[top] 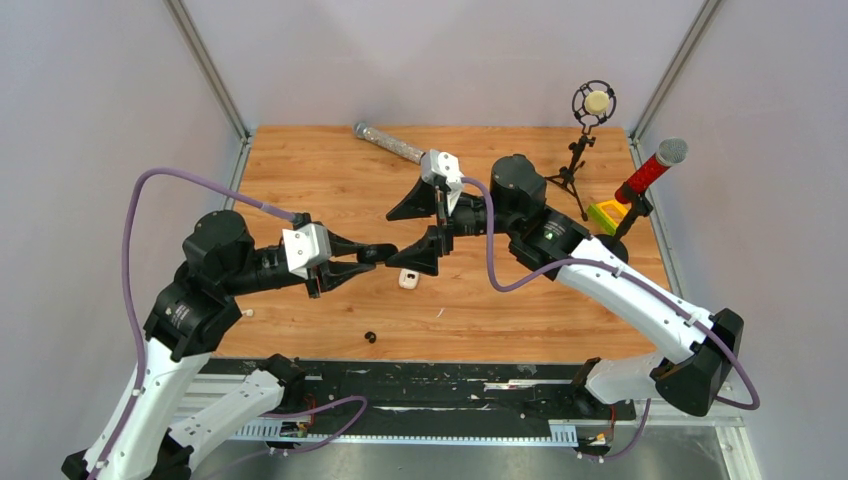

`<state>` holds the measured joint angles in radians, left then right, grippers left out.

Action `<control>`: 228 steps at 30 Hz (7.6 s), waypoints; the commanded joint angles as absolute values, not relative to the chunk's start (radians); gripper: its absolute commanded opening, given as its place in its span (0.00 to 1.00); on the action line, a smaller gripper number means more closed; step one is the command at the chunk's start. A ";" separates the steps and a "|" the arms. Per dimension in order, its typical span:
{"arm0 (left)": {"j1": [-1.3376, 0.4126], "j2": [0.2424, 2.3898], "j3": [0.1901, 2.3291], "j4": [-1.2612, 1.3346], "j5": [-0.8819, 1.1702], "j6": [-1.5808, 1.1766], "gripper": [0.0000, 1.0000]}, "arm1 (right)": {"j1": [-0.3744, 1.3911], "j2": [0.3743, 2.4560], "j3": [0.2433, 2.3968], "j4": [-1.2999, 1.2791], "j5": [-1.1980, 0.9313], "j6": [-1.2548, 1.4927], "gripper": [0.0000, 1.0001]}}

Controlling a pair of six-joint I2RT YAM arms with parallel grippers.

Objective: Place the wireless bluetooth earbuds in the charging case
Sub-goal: Open the charging case, then pick up the earbud from the center of the board.

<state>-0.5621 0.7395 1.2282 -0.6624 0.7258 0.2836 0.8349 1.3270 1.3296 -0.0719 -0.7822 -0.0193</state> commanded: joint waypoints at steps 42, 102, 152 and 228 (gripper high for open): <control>-0.568 0.740 1.255 -0.667 0.789 0.278 0.00 | 0.779 1.393 1.400 -0.009 -0.964 0.094 0.26; -0.451 0.762 1.172 -0.794 0.303 0.031 0.94 | 0.786 1.356 1.206 -0.271 -0.180 -0.295 0.00; 0.242 1.815 1.275 -0.563 0.048 0.161 0.31 | 0.601 1.444 1.080 -0.167 -0.394 -0.248 0.00; 0.174 1.727 1.099 -0.466 0.156 0.301 0.26 | 0.601 1.427 1.107 -0.210 -0.515 -0.242 0.00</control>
<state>0.1722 1.7504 1.1168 -0.4900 0.1078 0.2665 0.6018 1.4662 1.0672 -0.2283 -0.4847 -0.2478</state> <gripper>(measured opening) 0.256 0.098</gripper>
